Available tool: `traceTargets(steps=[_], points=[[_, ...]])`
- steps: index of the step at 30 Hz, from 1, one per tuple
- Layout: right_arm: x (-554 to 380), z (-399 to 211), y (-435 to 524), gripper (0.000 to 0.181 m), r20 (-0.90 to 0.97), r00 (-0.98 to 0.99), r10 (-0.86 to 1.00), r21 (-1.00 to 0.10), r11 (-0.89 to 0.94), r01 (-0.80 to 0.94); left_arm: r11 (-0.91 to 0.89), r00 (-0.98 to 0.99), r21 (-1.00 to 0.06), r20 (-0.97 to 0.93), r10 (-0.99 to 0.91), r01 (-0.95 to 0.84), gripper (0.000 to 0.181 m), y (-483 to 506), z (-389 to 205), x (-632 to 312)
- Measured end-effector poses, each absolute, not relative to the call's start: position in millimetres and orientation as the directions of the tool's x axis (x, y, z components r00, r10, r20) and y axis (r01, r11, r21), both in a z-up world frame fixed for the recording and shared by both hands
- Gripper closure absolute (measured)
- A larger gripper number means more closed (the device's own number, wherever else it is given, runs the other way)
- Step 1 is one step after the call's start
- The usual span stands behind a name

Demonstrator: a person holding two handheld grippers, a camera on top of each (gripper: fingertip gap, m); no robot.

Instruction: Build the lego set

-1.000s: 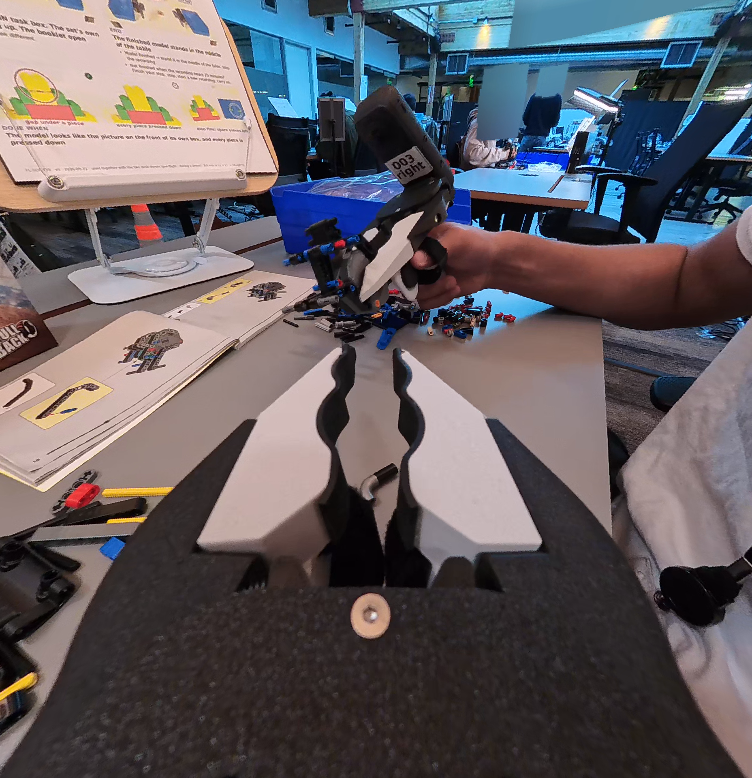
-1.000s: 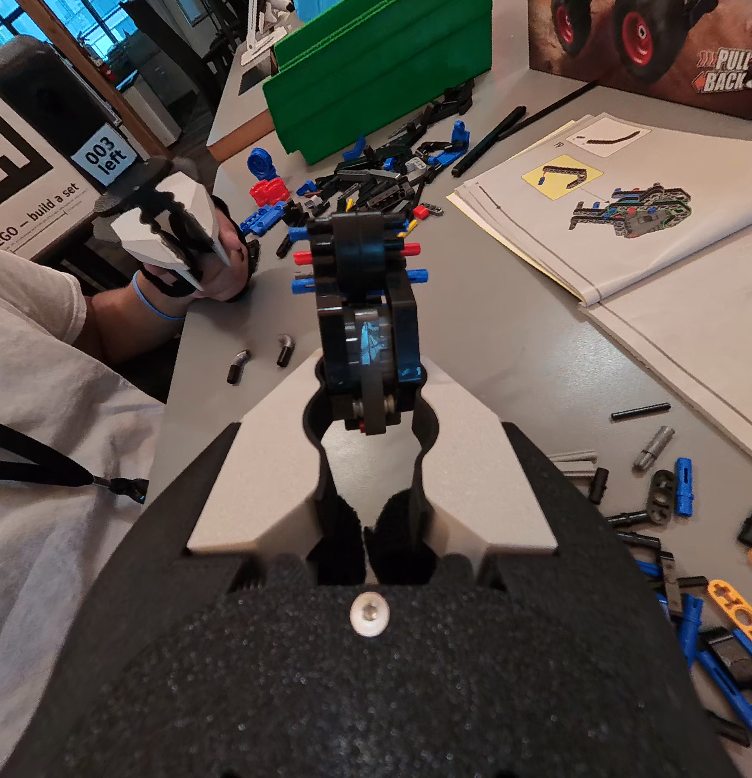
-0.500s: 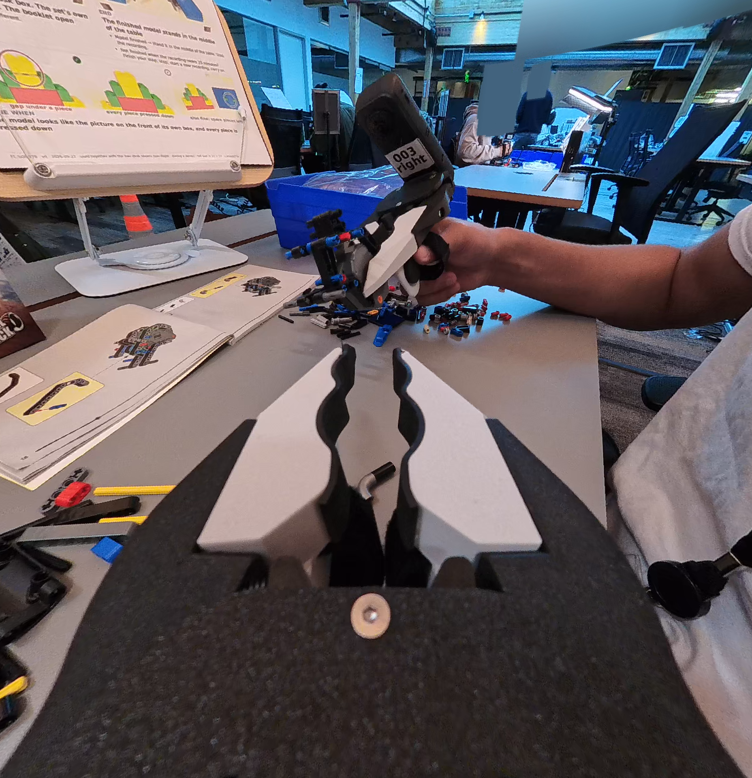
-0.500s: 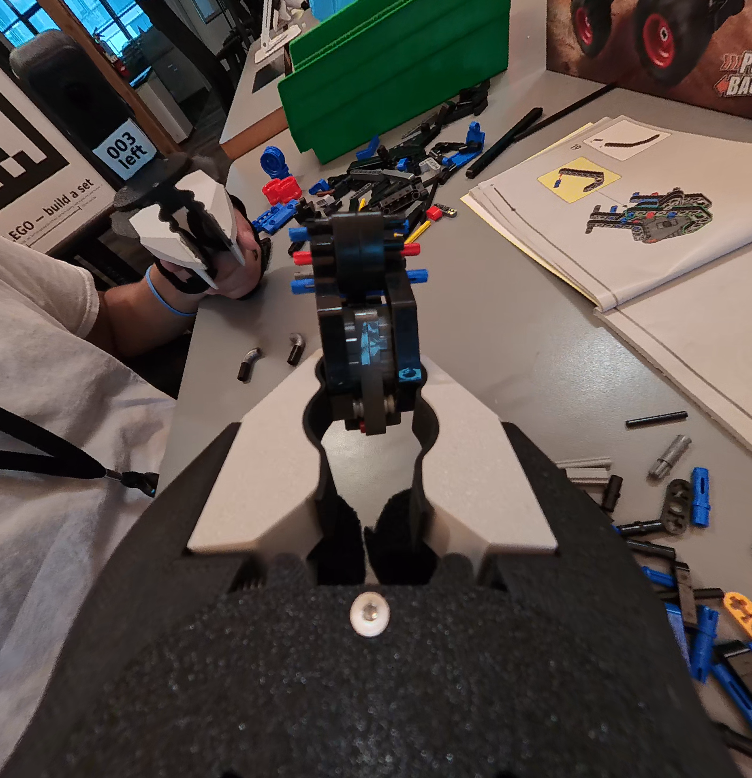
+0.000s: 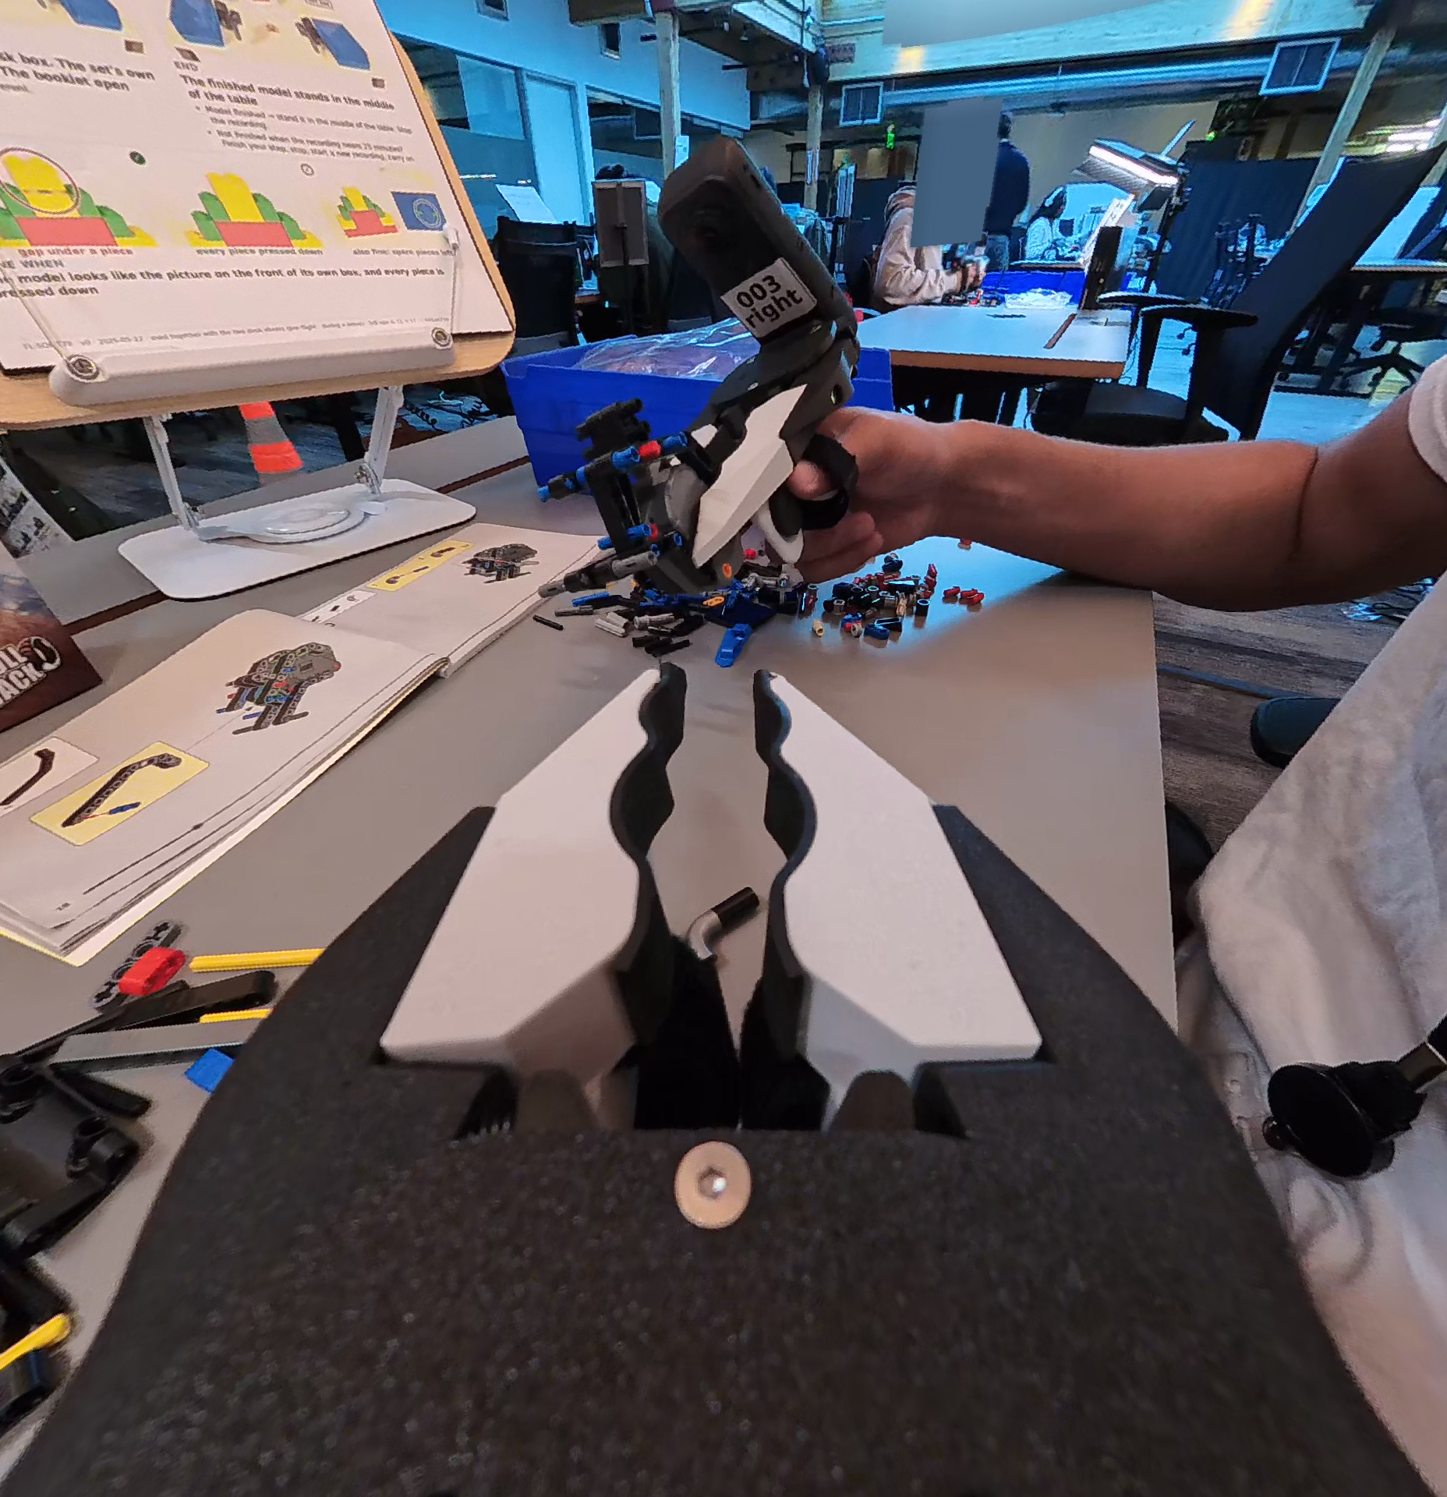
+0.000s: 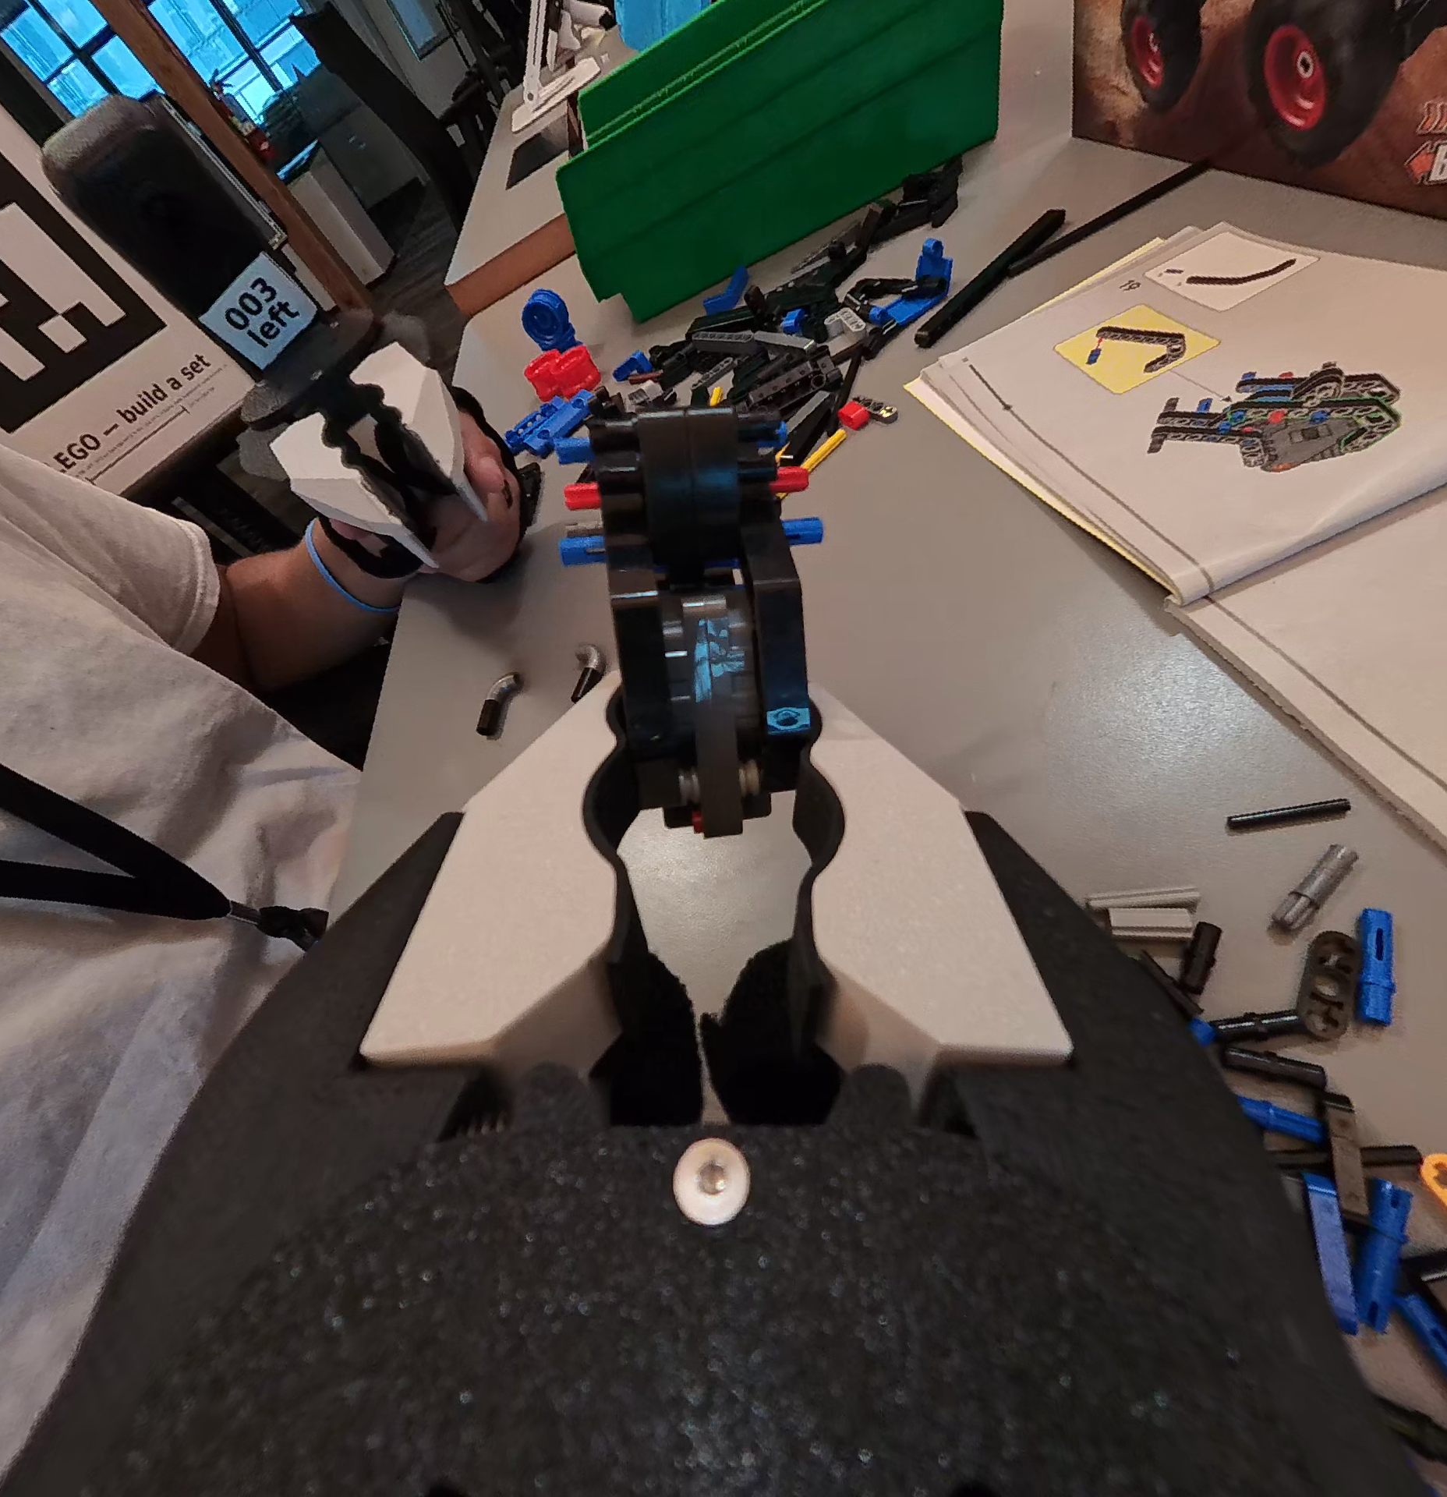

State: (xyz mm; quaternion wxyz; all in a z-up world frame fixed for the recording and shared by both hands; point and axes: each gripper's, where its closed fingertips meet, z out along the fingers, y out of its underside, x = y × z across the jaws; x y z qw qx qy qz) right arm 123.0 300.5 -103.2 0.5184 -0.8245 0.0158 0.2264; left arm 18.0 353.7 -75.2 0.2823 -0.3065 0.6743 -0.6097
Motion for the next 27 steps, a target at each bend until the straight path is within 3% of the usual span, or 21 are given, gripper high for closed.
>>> traceTargets(steps=[13, 17, 27], points=[[120.4, -105.8, 299.3, 0.148, -0.397, 0.892, 0.216, -0.839, -0.480, -0.257, 0.070, -0.664, -0.994, 0.006, -0.747, -0.087, 0.166, 351.7, -77.2, 18.7], [114.4, -107.6, 297.8, 0.148, -0.404, 0.882, 0.241, -0.830, -0.502, -0.243, 0.055, -0.717, -0.984, 0.086, -0.692, -0.171, 0.159, 345.7, -78.9, 23.5], [98.2, -105.1, 290.3, 0.148, -0.381, 0.867, 0.320, -0.829, -0.533, -0.168, 0.319, -0.859, -0.867, 0.207, -0.468, -0.383, 0.142, 313.8, -28.8, 70.7]])
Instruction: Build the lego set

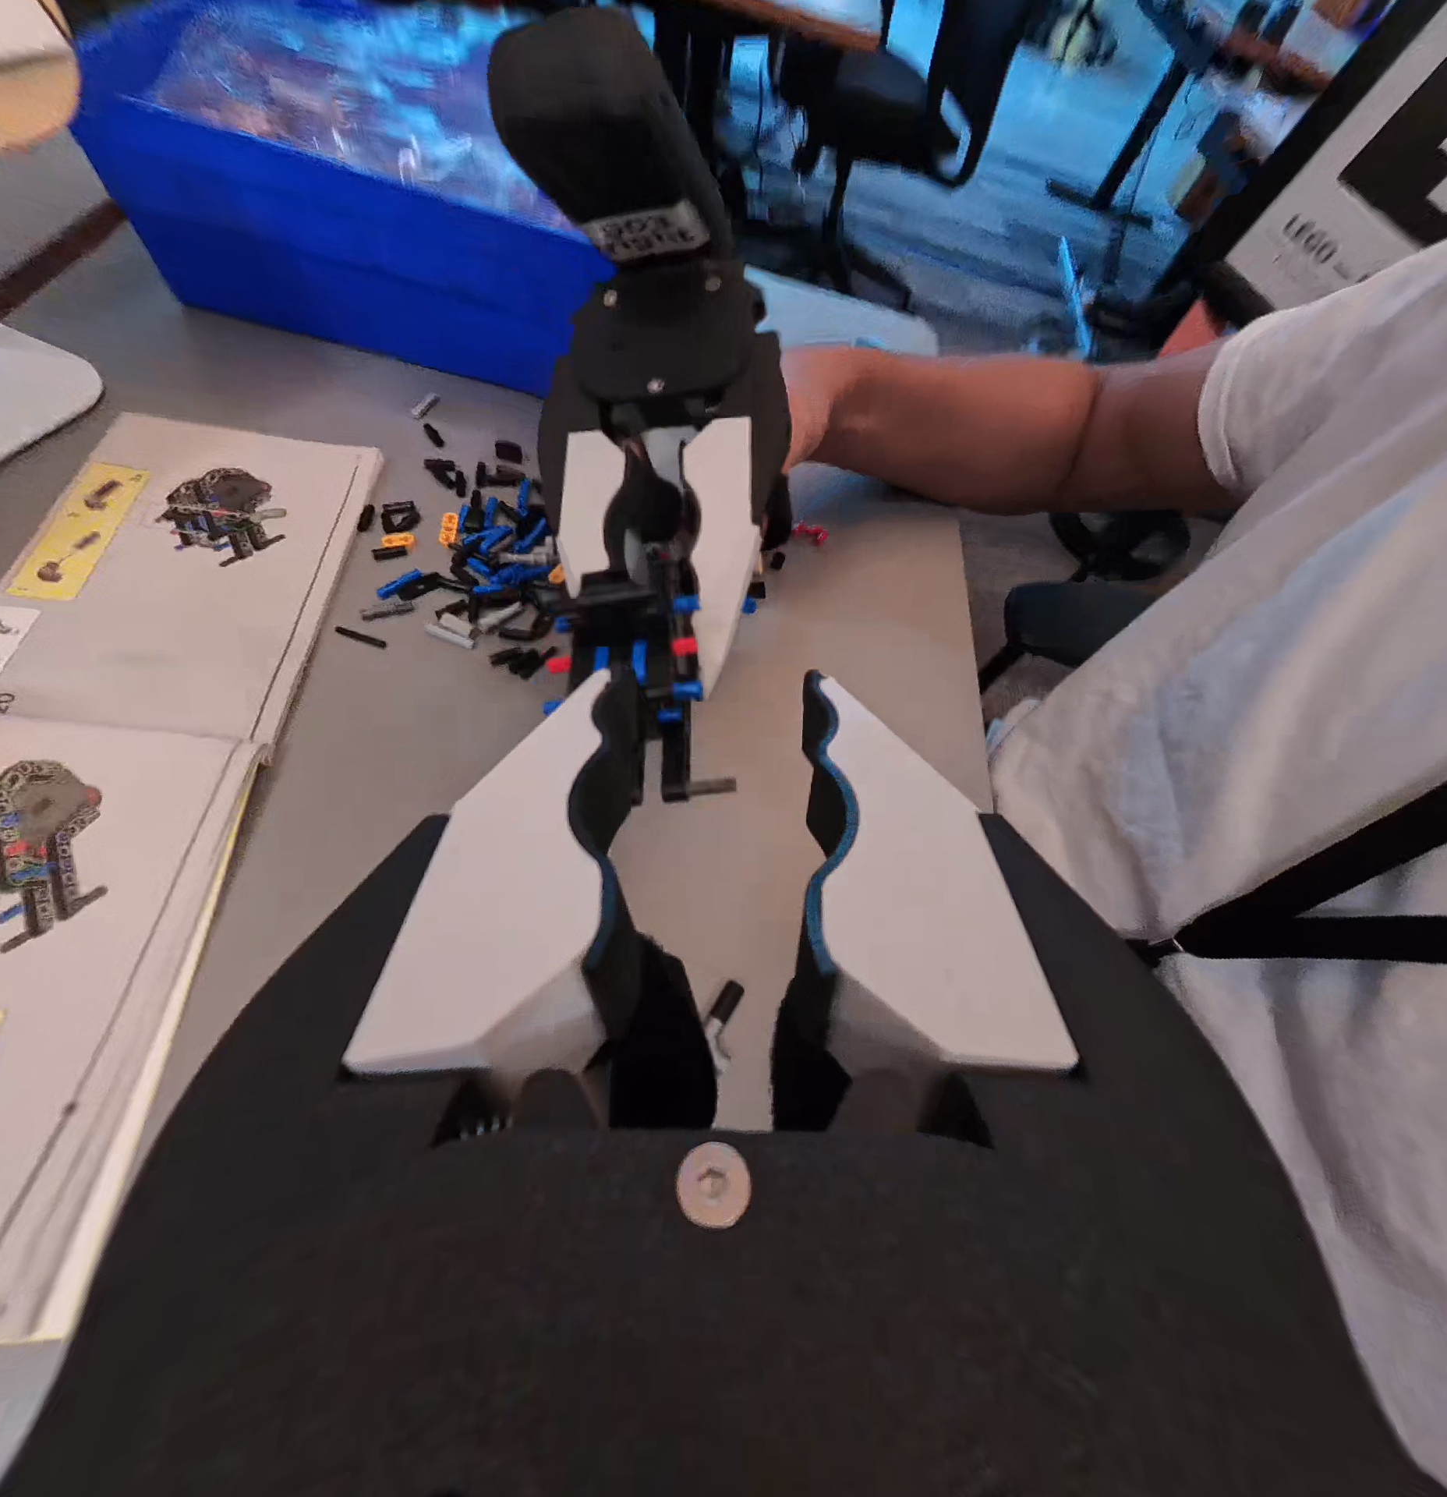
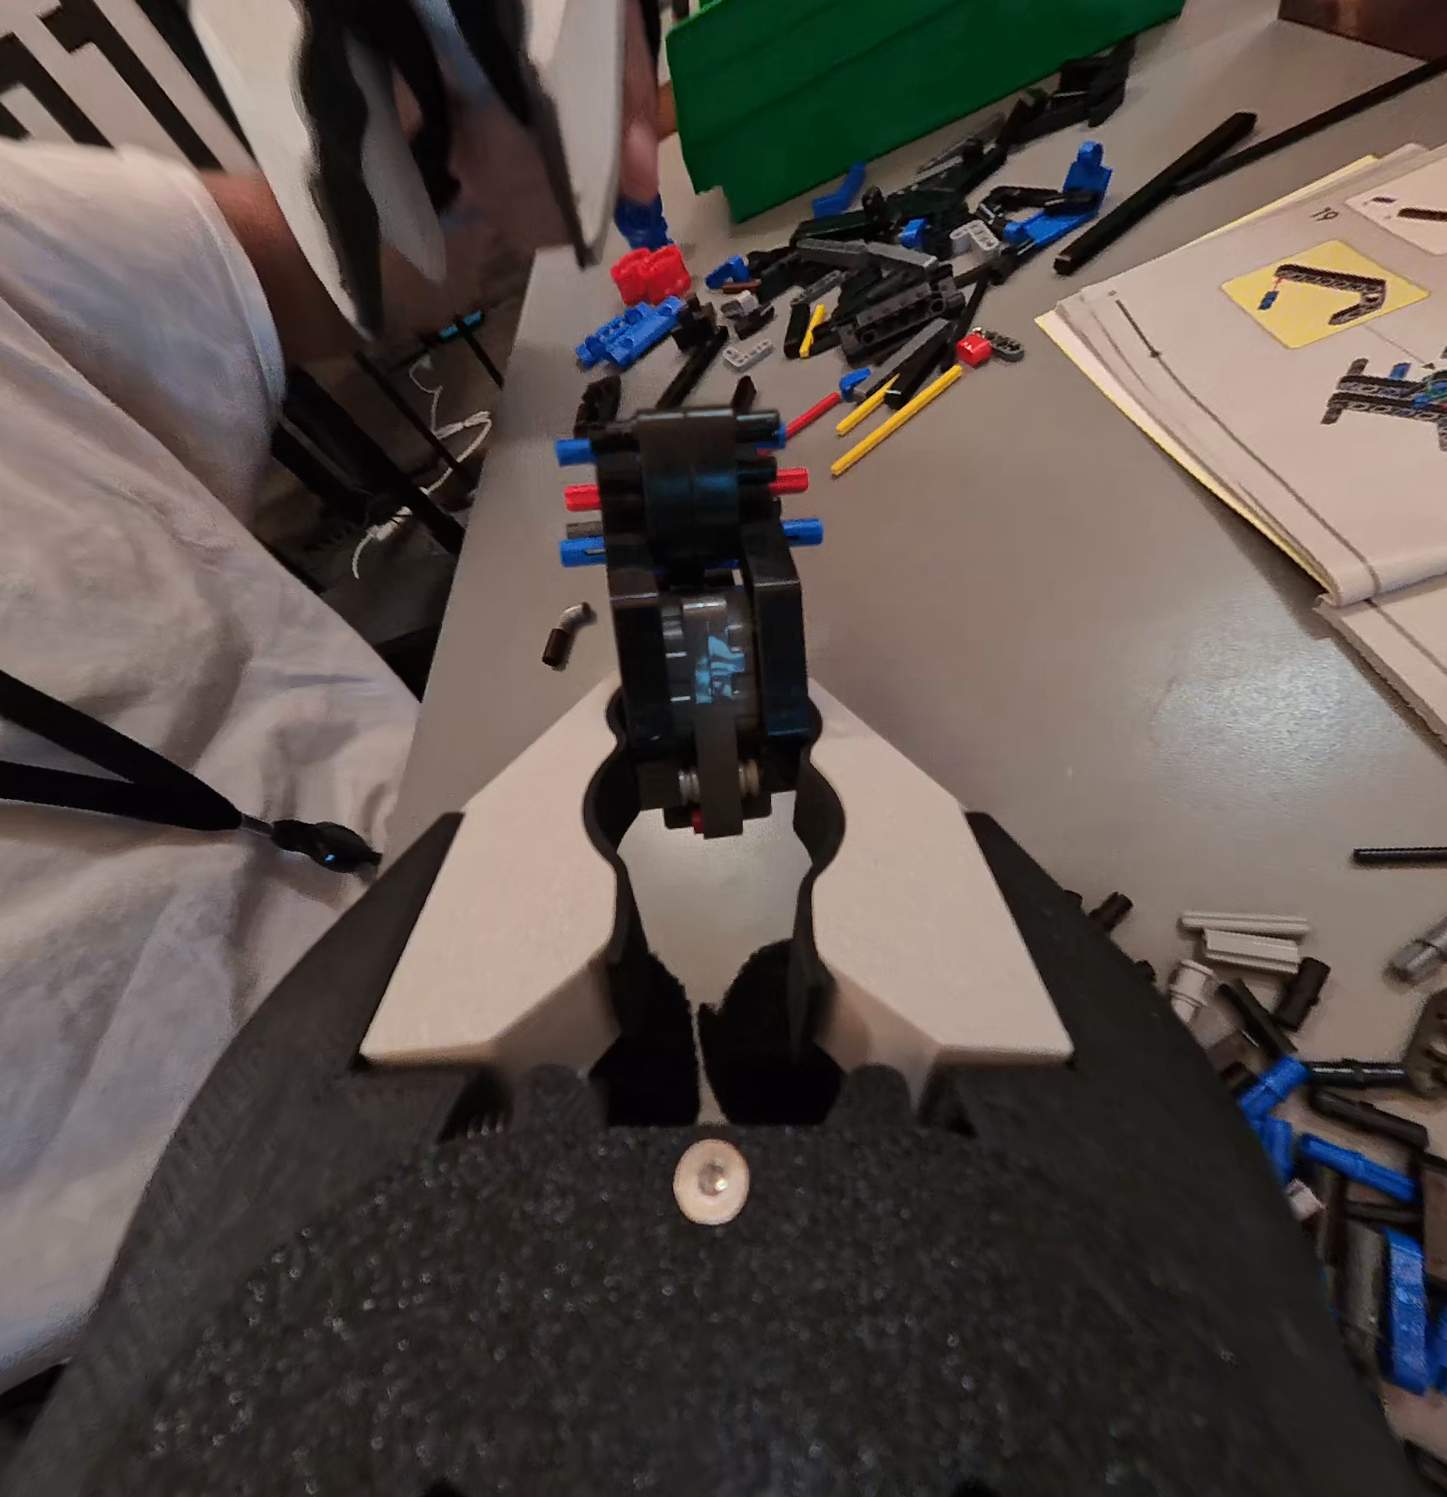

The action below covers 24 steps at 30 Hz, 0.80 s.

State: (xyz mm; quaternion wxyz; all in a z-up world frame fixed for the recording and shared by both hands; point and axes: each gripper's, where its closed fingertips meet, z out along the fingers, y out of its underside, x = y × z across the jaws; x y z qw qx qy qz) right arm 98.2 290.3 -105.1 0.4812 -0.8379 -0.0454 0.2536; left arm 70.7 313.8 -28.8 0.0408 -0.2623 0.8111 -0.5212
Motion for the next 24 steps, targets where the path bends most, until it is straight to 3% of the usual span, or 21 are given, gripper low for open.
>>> traceTargets(steps=[5, 7, 11, 18, 24], points=[[98.3, -108.3, 288.5, 0.148, -0.343, 0.882, 0.322, -0.830, -0.543, -0.124, 0.586, -0.860, -0.651, 0.226, -0.457, -0.482, 0.131, 300.2, -49.1, 91.6], [98.8, -111.9, 288.2, 0.148, -0.318, 0.894, 0.316, -0.827, -0.554, -0.098, 0.680, -0.867, -0.549, 0.212, -0.450, -0.487, 0.119, 298.3, -61.6, 92.9], [96.8, -116.3, 288.1, 0.148, -0.307, 0.897, 0.318, -0.820, -0.567, -0.079, 0.769, -0.868, -0.405, 0.182, -0.462, -0.494, 0.117, 302.5, -73.7, 94.5], [88.3, -115.4, 286.3, 0.148, -0.277, 0.895, 0.350, -0.822, -0.568, -0.032, 0.802, -0.851, -0.297, 0.270, -0.451, -0.519, 0.130, 305.7, -86.4, 86.9], [86.0, -114.0, 282.9, 0.148, -0.237, 0.898, 0.369, -0.823, -0.568, 0.016, 0.813, -0.853, -0.296, 0.330, -0.405, -0.501, 0.138, 300.4, -89.9, 78.3]])
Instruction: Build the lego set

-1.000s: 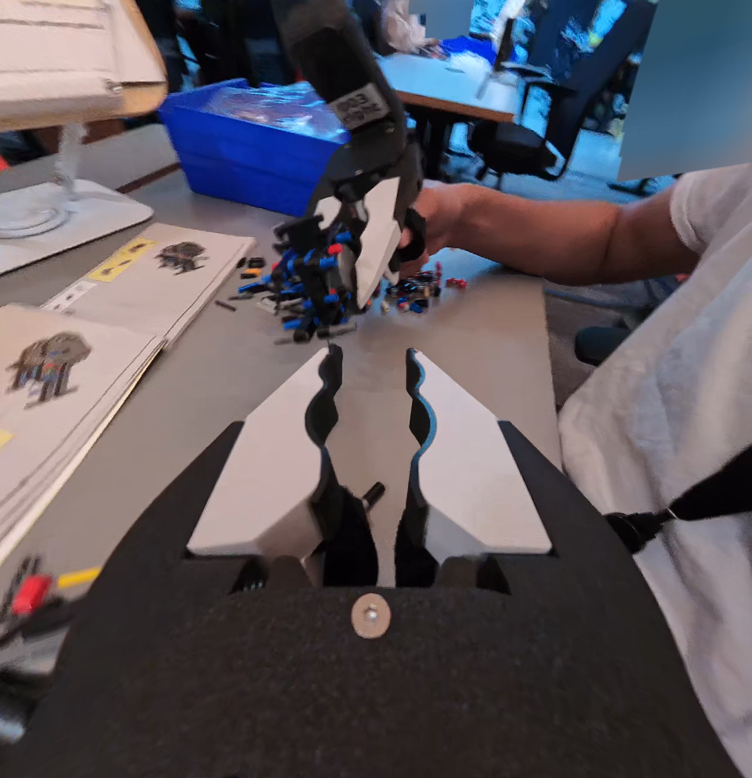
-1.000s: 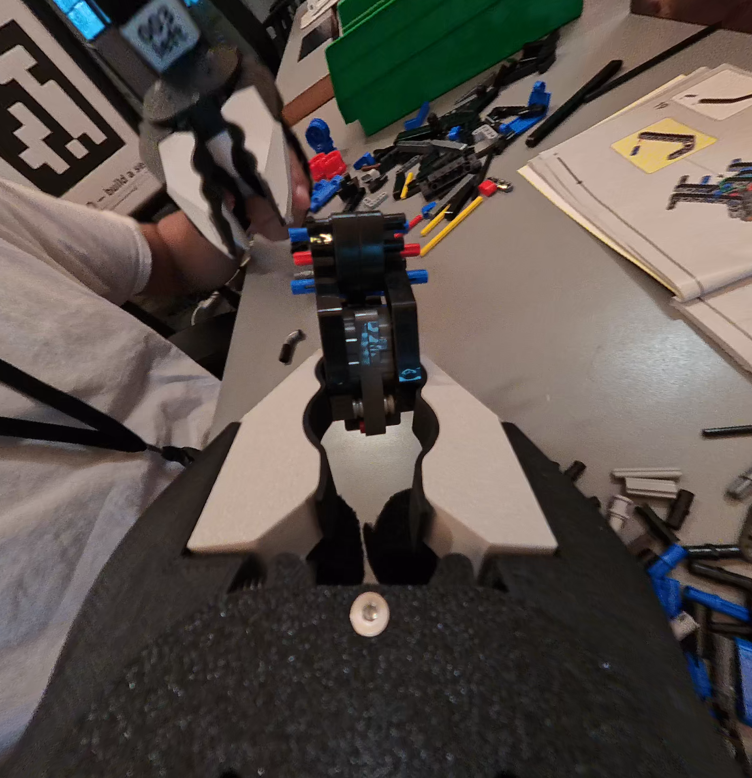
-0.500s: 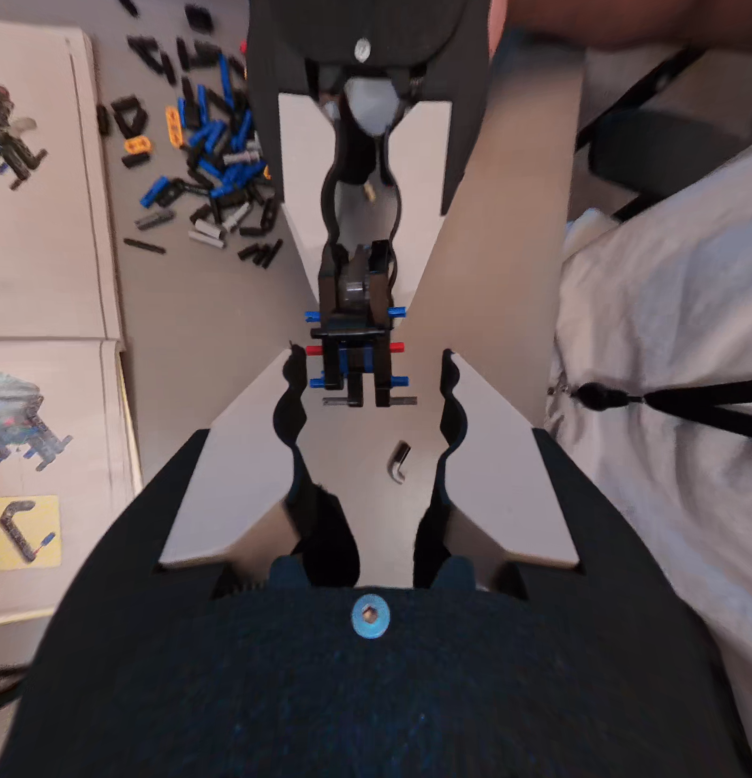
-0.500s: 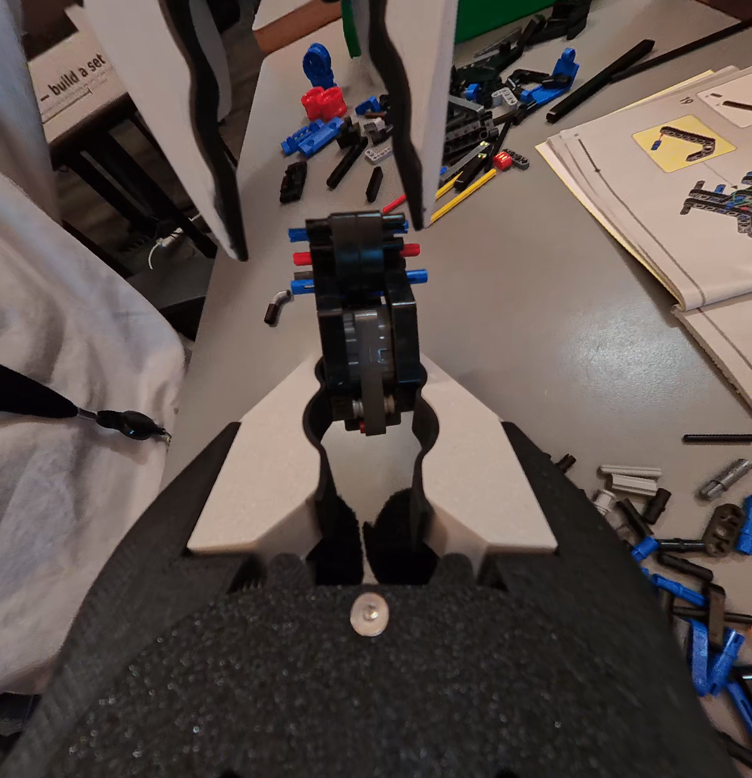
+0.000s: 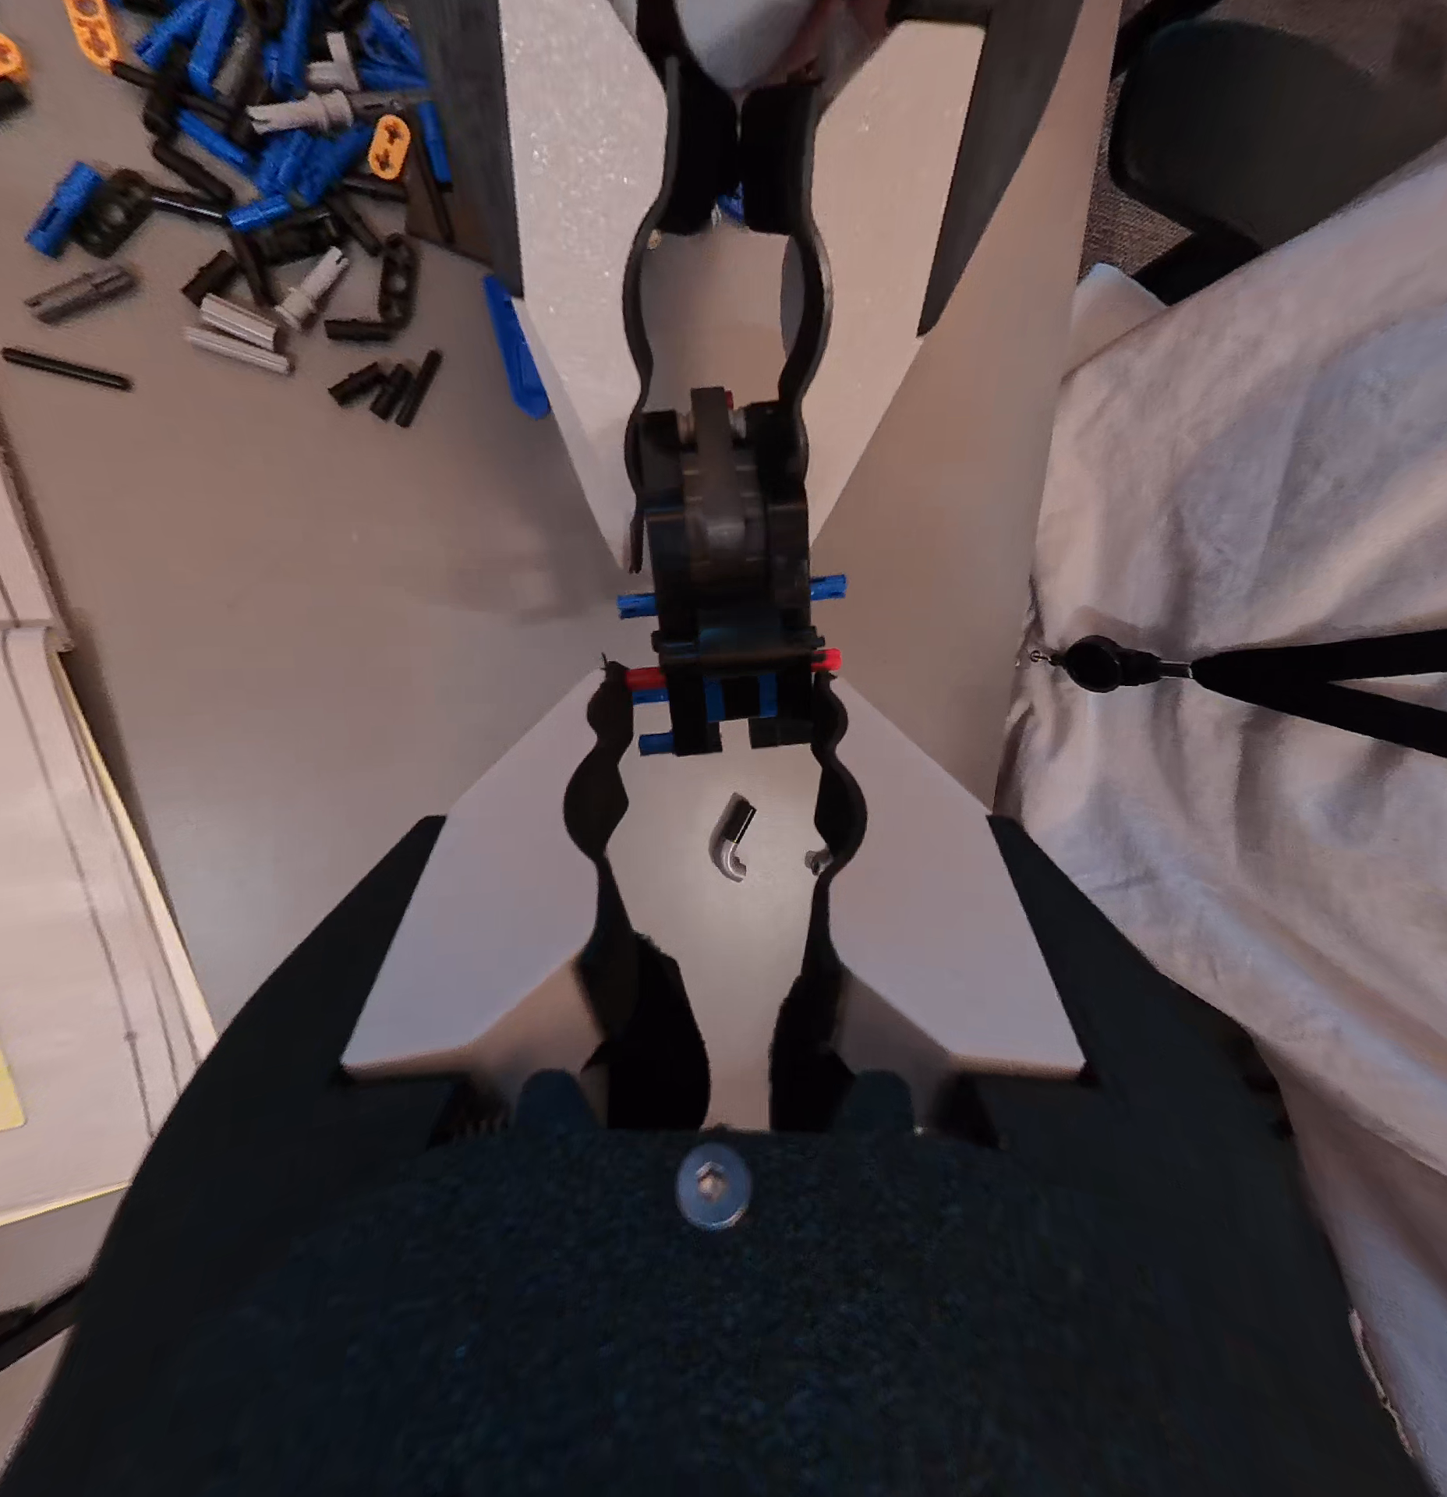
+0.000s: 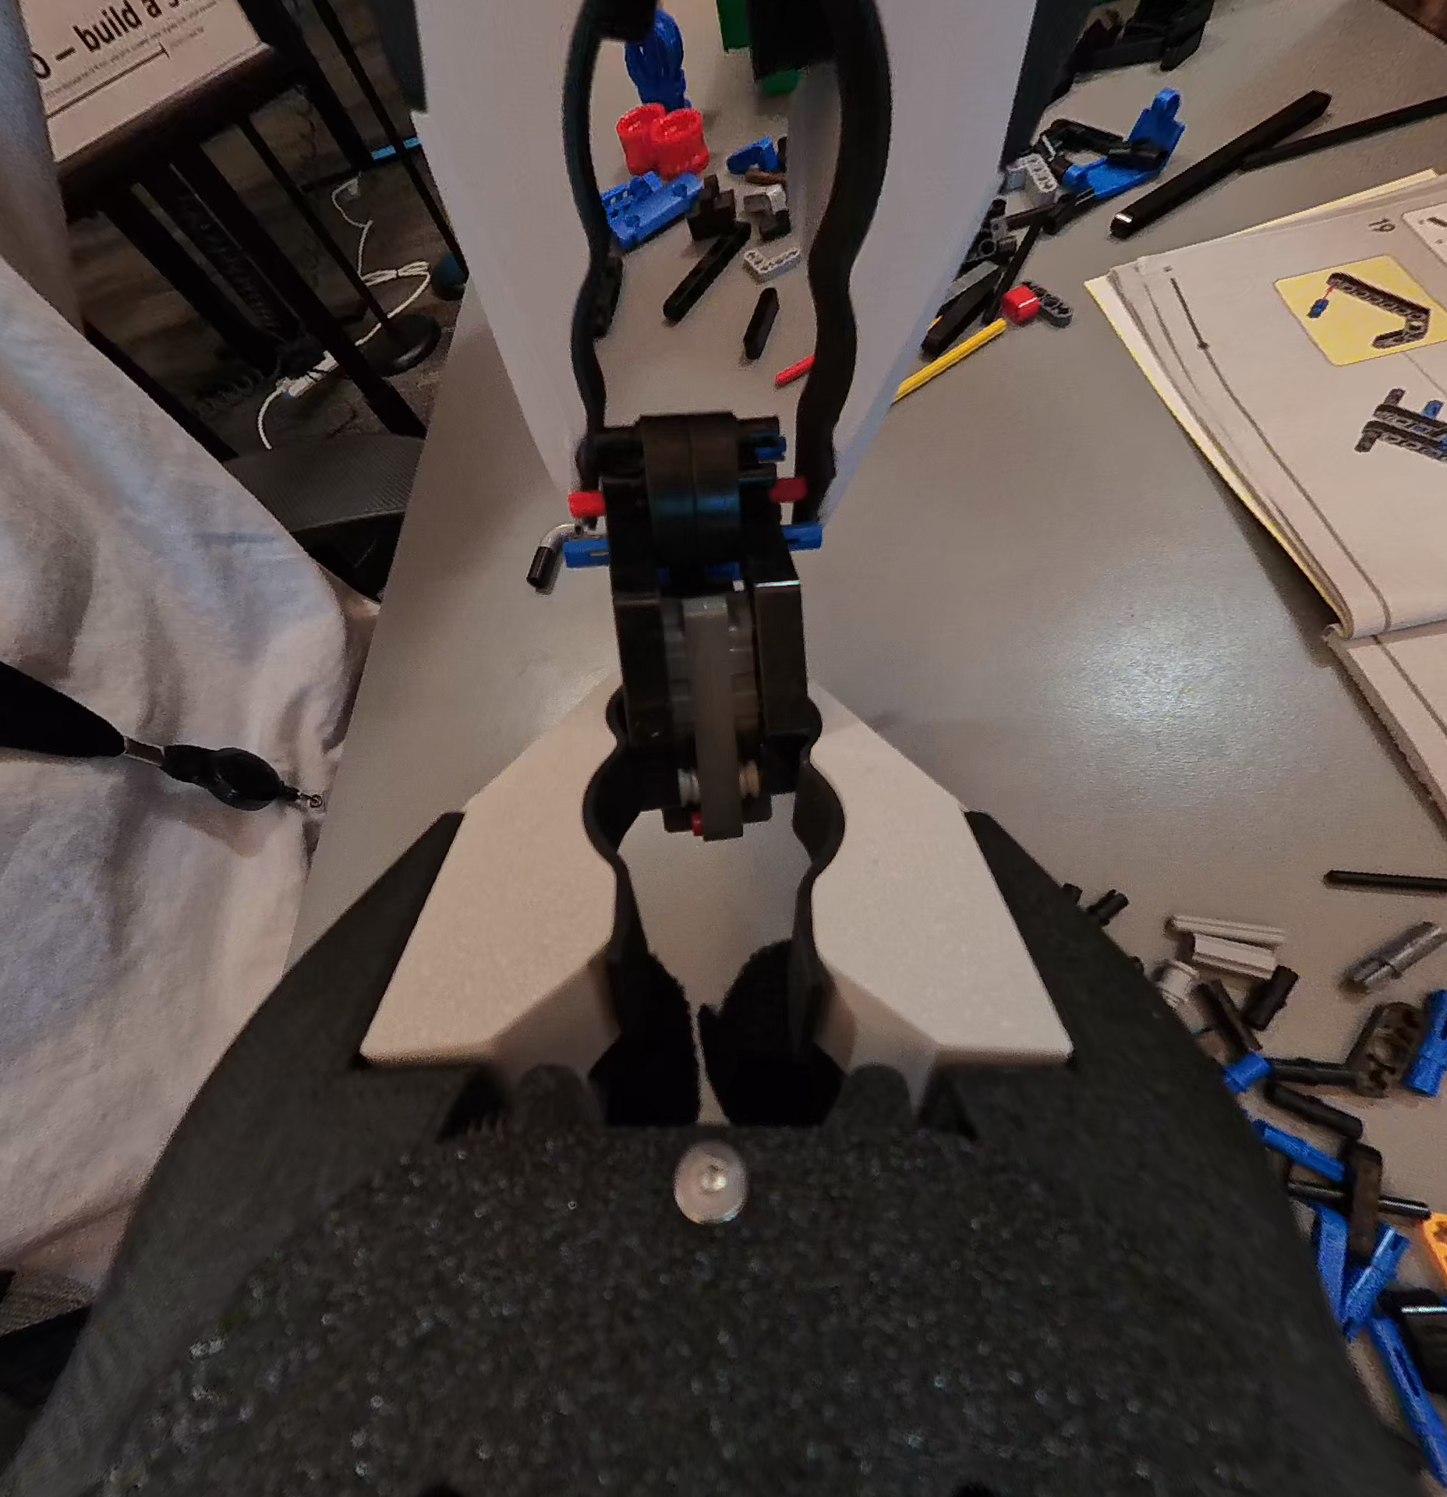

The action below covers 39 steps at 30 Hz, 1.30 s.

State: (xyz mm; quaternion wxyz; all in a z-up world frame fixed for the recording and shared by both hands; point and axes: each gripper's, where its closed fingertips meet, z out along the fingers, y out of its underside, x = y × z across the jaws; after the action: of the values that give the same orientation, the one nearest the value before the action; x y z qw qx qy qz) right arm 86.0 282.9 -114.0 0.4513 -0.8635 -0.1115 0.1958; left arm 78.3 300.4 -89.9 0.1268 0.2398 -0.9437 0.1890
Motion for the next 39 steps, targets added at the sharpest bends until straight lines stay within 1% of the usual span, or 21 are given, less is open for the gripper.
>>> traceTargets(steps=[3, 5, 10, 15, 17, 18, 21, 24, 28, 30, 32, 34, 36, 38, 39], points=[[87.1, -112.3, 282.9, 0.148, -0.242, 0.899, 0.366, -0.826, -0.564, 0.008, 0.792, -0.839, -0.317, 0.358, -0.410, -0.522, 0.139, 300.8, -93.2, 77.5], [92.1, -107.9, 285.6, 0.145, -0.240, 0.908, 0.343, -0.839, -0.545, -0.016, 0.737, -0.811, -0.368, 0.408, -0.419, -0.566, 0.139, 301.1, -92.4, 80.9], [109.5, -91.7, 289.5, 0.136, -0.287, 0.913, 0.288, -0.871, -0.475, -0.124, 0.505, -0.732, -0.535, 0.556, -0.393, -0.677, 0.140, 300.5, -82.7, 96.4], [111.8, -87.1, 287.3, 0.129, -0.372, 0.876, 0.307, -0.862, -0.464, -0.204, 0.299, -0.712, -0.647, 0.621, -0.328, -0.702, 0.140, 299.0, -76.0, 106.1], [108.7, -83.9, 286.6, 0.133, -0.422, 0.843, 0.333, -0.854, -0.457, -0.247, 0.216, -0.712, -0.681, 0.639, -0.289, -0.699, 0.140, 297.8, -70.4, 107.3], [107.7, -82.9, 286.9, 0.148, -0.427, 0.837, 0.343, -0.856, -0.451, -0.252, 0.187, -0.713, -0.692, 0.646, -0.273, -0.698, 0.140, 297.2, -68.4, 106.6], [102.2, -78.5, 285.5, 0.153, -0.421, 0.822, 0.383, -0.867, -0.437, -0.240, 0.154, -0.739, -0.727, 0.626, -0.250, -0.669, 0.140, 295.4, -67.5, 100.9], [98.4, -73.8, 284.8, 0.155, -0.455, 0.794, 0.403, -0.859, -0.435, -0.271, 0.150, -0.794, -0.791, 0.544, -0.273, -0.594, 0.139, 294.3, -65.9, 97.0], [86.2, -75.5, 278.4, 0.155, -0.476, 0.748, 0.463, -0.848, -0.468, -0.250, 0.174, -0.874, -0.877, 0.390, -0.288, -0.449, 0.136, 291.6, -62.6, 86.2], [83.6, -77.9, 277.5, 0.155, -0.491, 0.733, 0.471, -0.839, -0.484, -0.251, 0.195, -0.905, -0.910, 0.301, -0.300, -0.367, 0.124, 294.5, -60.9, 82.1], [83.4, -77.7, 278.1, 0.155, -0.519, 0.713, 0.472, -0.826, -0.489, -0.278, 0.250, -0.935, -0.935, 0.170, -0.311, -0.253, 0.121, 300.9, -62.8, 77.6], [82.7, -75.3, 278.3, 0.155, -0.567, 0.670, 0.479, -0.805, -0.495, -0.327, 0.325, -0.943, -0.940, -0.010, -0.332, -0.105, 0.118, 308.6, -68.2, 77.5], [77.1, -71.2, 276.6, 0.155, -0.633, 0.588, 0.504, -0.766, -0.518, -0.381, 0.394, -0.927, -0.917, -0.200, -0.317, 0.064, 0.114, 311.2, -71.9, 73.8], [68.7, -68.1, 275.1, 0.155, -0.675, 0.513, 0.530, -0.735, -0.543, -0.406, 0.399, -0.897, -0.891, -0.344, -0.279, 0.218, 0.117, 306.4, -67.3, 64.7], [63.3, -66.7, 274.1, 0.155, -0.690, 0.478, 0.544, -0.723, -0.559, -0.406, 0.381, -0.892, -0.888, -0.371, -0.260, 0.258, 0.114, 302.7, -64.8, 58.9]])
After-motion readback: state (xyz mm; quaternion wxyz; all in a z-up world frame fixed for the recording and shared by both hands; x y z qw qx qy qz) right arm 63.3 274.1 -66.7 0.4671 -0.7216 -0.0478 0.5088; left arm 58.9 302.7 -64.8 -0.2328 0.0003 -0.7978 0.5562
